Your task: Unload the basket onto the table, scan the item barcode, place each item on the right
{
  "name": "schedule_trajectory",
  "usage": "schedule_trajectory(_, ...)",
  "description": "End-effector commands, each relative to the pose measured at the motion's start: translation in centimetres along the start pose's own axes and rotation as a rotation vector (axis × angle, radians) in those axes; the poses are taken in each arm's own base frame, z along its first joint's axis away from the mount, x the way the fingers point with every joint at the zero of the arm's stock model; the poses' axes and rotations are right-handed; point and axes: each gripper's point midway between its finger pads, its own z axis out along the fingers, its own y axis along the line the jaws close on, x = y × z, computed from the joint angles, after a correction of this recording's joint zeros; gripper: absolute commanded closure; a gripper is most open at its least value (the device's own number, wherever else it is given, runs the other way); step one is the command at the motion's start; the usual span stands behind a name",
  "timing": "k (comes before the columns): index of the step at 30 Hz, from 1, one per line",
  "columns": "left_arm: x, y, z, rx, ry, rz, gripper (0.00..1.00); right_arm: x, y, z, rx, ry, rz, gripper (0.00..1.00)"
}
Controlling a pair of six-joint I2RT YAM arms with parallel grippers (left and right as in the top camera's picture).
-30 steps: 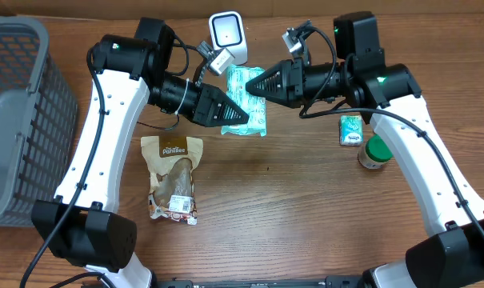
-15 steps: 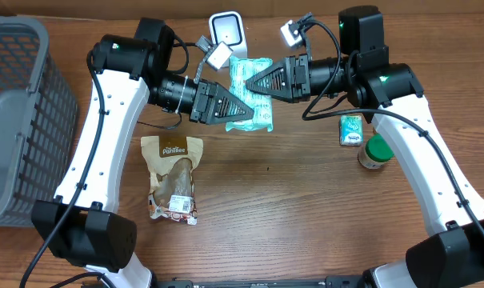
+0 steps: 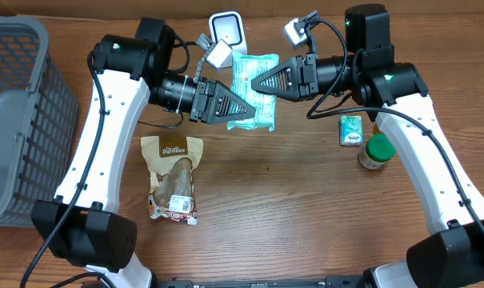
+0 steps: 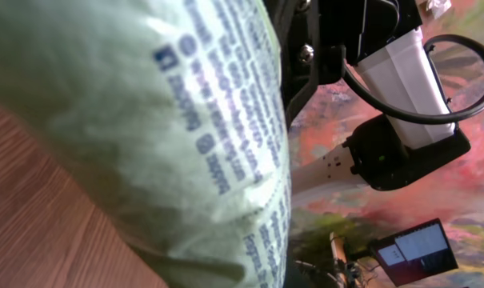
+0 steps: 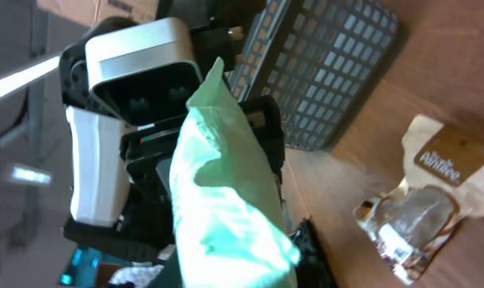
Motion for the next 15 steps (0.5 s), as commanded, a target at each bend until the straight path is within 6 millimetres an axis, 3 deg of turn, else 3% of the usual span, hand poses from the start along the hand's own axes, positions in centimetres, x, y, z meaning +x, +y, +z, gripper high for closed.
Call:
schedule_trajectory(1, -0.4, 0.8, -0.8, -0.027, -0.017, 0.056, 0.93, -0.4, 0.5, -1.1, -0.018, -0.014, -0.022, 0.94)
schedule_trajectory(3, -0.2, 1.6, -0.9, -0.067, 0.0, 0.072, 0.72, -0.5, 0.5, -1.1, -0.019, -0.016, -0.032, 0.96)
schedule_trajectory(5, -0.3, 2.3, -1.1, -0.105, 0.007, 0.077, 0.0, -0.6, 0.5, -1.1, -0.016, -0.019, -0.038, 0.96)
schedule_trajectory(10, -1.2, 3.3, -2.4, -0.144, -0.032, 0.066, 0.0, -1.1, -0.3, -1.1, 0.034, -0.047, -0.037, 0.96)
schedule_trajectory(15, -2.6, 4.6, -4.8, -0.192, -0.103, 0.06, 0.0, -1.3, -0.9, -1.1, 0.067, -0.062, -0.08, 0.95)
